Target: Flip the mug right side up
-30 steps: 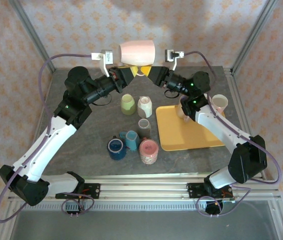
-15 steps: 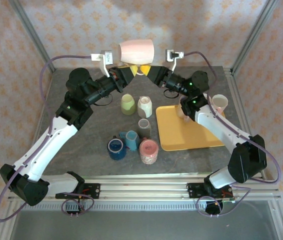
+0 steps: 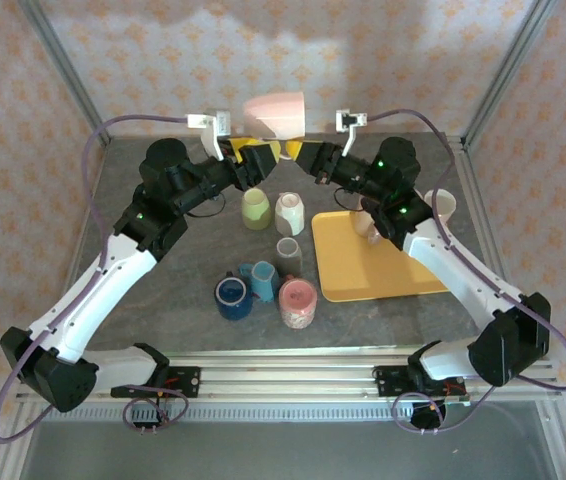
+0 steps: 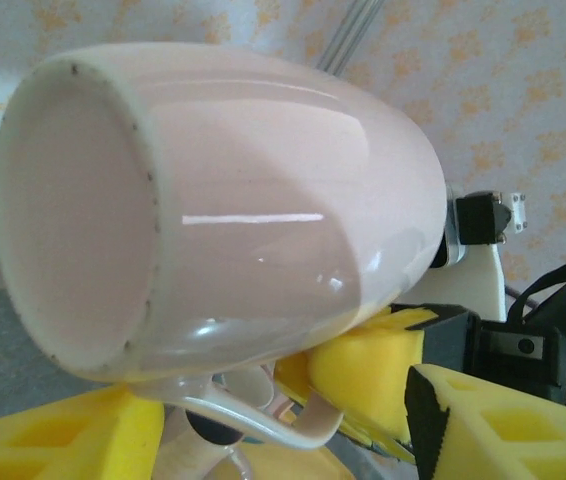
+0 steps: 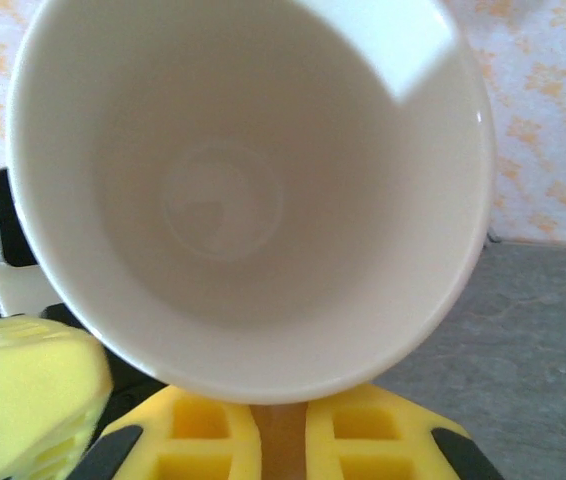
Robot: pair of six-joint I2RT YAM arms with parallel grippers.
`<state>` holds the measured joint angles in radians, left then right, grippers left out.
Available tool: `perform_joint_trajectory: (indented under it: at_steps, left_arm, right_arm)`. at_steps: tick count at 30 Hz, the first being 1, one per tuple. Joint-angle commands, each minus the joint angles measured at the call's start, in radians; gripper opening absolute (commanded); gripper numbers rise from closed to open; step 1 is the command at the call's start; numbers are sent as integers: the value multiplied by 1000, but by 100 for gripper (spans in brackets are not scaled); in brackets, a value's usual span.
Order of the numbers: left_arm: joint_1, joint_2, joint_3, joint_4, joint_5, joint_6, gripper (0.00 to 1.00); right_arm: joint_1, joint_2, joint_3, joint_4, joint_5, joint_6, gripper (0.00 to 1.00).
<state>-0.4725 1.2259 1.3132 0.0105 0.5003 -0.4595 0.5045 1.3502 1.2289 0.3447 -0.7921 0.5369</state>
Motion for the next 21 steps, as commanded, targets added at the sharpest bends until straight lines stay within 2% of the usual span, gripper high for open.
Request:
perform_joint_trajectory:
  at_steps: [1,8,13,21]
  left_arm:
    - [-8,-63,4,-31,-10,62,67]
    - [2,-122,-6,-181,-12,157,75]
    - [7,-149,-6,-288,-84,202,89]
    - [6,-87,60,-510,-156,223,92]
  right_arm:
    - [0,-53,43,-52,86,-82,0]
    - [0,-96,63,-292,195,-196,0]
    - [0,-124,69,-470,280,-284,0]
    - [0,-152,64,-669,416,-376,0]
